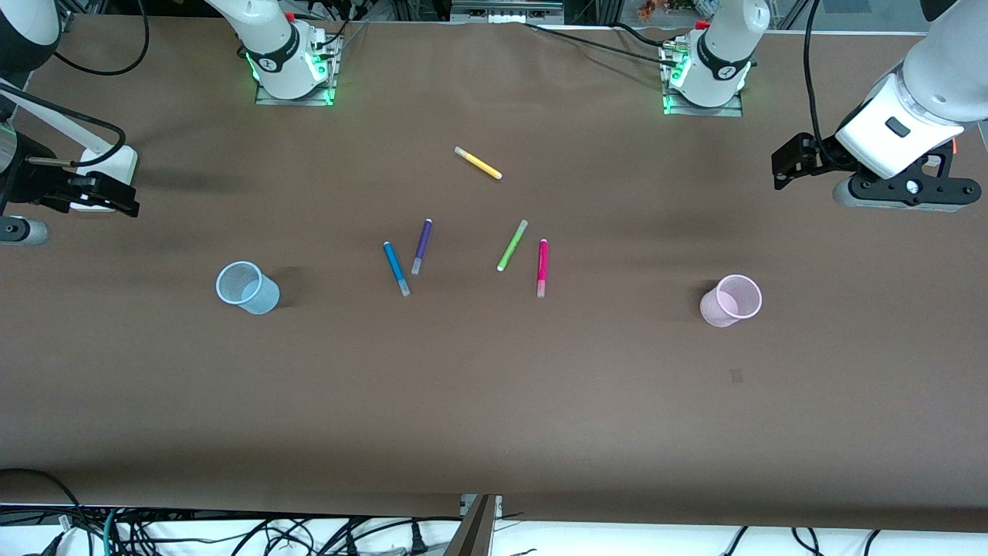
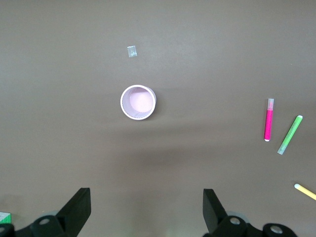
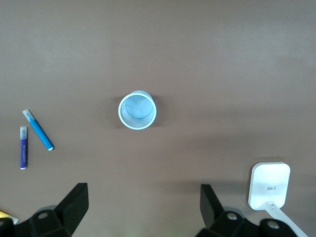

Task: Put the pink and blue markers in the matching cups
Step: 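Move both grippers from rest toward the markers at table center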

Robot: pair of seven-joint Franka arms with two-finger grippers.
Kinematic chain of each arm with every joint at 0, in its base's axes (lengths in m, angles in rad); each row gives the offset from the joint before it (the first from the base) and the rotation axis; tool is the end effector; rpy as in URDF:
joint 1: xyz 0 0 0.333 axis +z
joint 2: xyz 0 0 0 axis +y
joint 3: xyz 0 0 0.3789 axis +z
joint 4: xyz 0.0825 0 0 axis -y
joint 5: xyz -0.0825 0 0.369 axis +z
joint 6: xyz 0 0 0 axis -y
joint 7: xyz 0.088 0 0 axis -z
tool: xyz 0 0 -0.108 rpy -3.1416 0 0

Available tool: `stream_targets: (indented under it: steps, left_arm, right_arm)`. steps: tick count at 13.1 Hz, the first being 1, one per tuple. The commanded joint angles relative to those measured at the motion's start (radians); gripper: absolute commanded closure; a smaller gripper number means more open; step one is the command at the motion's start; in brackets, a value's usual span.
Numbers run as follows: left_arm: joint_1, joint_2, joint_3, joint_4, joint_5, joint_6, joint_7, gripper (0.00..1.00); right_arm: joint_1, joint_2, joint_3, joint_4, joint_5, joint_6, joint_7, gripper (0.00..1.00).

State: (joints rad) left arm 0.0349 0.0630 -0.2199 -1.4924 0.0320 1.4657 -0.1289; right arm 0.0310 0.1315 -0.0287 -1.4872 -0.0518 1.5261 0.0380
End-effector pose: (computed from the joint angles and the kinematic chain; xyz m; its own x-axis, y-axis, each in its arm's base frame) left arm 0.5435 -0.0928 0.6795 0.9950 -0.0529 -0.0850 -0.0555 -0.9980 -0.0294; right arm 0.5816 -0.0031 0.6471 0.9952 -0.0381 -0.0902 -0.0328 -0.9977 0.0590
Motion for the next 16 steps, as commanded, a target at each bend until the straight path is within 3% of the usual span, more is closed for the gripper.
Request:
stream_targets:
  steps: [1,16]
  left_arm:
    - [0.013,0.012,-0.006,0.027,0.013,-0.024,0.028,0.00]
    - [0.014,0.012,-0.009,0.029,0.002,-0.022,0.018,0.00]
  right_arm:
    - [-0.003,0.004,0.007,0.018,0.000,-0.015,0.014,0.00]
    - [-0.005,0.005,0.007,0.021,-0.002,-0.004,0.006,0.00]
